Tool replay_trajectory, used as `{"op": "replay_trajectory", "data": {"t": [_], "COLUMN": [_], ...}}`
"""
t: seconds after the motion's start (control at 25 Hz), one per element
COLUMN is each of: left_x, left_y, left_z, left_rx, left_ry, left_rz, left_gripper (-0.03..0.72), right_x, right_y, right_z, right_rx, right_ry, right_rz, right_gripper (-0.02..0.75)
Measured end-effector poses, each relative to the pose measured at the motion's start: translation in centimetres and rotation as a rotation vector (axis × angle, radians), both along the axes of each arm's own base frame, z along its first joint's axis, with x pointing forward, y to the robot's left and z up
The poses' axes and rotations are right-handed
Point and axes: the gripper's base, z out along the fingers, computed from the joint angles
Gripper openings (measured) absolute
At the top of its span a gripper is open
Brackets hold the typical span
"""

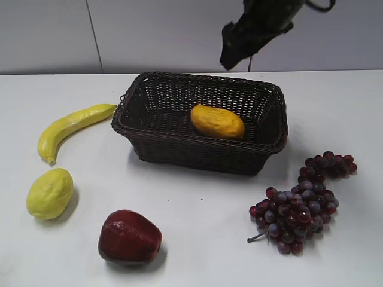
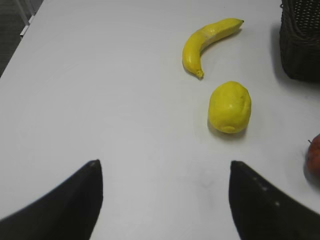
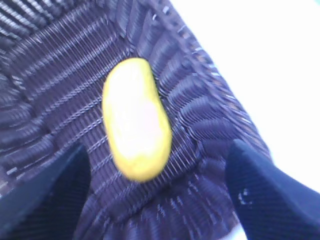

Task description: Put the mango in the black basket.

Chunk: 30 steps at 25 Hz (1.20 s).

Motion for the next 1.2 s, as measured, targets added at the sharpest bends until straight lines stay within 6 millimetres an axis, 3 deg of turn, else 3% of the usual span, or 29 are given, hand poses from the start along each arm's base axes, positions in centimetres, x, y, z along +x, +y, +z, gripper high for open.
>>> {"op": "replay_trajectory", "data": {"t": [0.16,0.32,0.44,0.52,0.76,1.0,1.2], "left_x": [0.0,0.0,0.0,0.0,0.0,0.0,0.0], "left_y": [0.0,0.0,0.0,0.0,0.0,0.0,0.0], "left_z": [0.0,0.0,0.0,0.0,0.0,0.0,0.0], "left_rx": [0.000,0.000,0.000,0.000,0.000,0.000,0.000], "left_ry": [0.000,0.000,0.000,0.000,0.000,0.000,0.000], "left_rz": [0.000,0.000,0.000,0.000,0.000,0.000,0.000], "left_gripper": [0.589,0.589,0.589,0.589,0.589,0.589,0.589], "right_x": [-4.1,-9.0,-12.8,-15.4,-23.0,-30.1,-34.0], "right_y": [-2.0,-4.8,-7.1,-8.4,-11.8,-15.0,-16.7], "right_z": [6.8,12.1,14.3,14.7,12.8,7.9,3.6], "right_rx": [0.027,0.052,0.077,0.094,0.109,0.105,0.140], "right_ry": [-0.051,-0.099,-0.140,-0.148,-0.143,-0.140,-0.203], "right_rz": [-0.039,-0.162,-0.272,-0.314,-0.348,-0.351,-0.347], "right_gripper": [0.608,0.595,0.592,0.592,0.592,0.592,0.592]}}
